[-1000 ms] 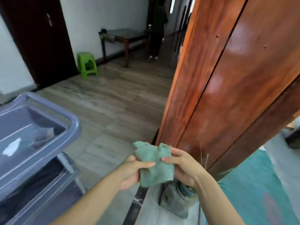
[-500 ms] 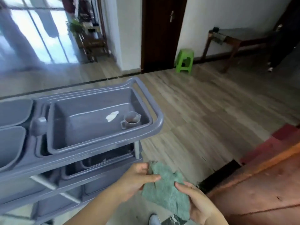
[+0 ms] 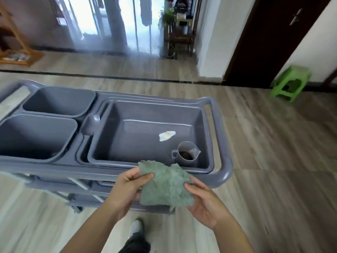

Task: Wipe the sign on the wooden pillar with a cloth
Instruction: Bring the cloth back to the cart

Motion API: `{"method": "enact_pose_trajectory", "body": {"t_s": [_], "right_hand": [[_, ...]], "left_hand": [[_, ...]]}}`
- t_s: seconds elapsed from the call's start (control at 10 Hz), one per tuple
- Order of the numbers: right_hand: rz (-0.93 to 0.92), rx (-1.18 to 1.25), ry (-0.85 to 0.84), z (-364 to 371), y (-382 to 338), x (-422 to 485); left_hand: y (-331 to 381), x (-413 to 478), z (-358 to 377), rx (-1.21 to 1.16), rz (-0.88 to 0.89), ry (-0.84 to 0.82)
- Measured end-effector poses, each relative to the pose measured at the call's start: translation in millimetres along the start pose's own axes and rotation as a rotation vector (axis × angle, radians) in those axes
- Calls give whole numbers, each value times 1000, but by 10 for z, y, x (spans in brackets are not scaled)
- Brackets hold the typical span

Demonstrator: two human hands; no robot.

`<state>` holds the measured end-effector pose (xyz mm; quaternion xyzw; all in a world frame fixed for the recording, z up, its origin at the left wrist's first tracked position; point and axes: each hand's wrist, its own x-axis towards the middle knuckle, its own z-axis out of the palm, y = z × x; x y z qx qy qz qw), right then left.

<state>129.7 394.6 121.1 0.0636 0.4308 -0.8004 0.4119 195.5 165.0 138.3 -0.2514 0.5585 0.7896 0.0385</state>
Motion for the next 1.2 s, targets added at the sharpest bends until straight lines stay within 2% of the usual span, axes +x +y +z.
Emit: {"method": "enact_pose_trajectory", "body": {"t_s": [0.2,0.3,0.5,0.6,0.7,0.9,1.0,1.2], "right_hand": [[78,-111,10,321,-243,991],[58,-249,102,451,-356,1479],[117,-431,328,604,-369,2472],[180,-531,422,593,-191,2923],[239,-612,471,508,21,3200],[231,-702,525,311,237,3297],[201,-846,561,298,200,3217],[169,-986,542,347,63,2951]], "left_hand": [[278,753,-406,-9,-3,144],[417,1256,-561,76,-46,179],[490,2241,-852,445,-177,141],[419,2616,-978,562,-265,159],[293,2881,-1107,581,-360,171],[30,3033,-1237,618,-411,217],[30,3005,-1206,635,-394,263],[71,2905,-1104,696,-402,289]]}}
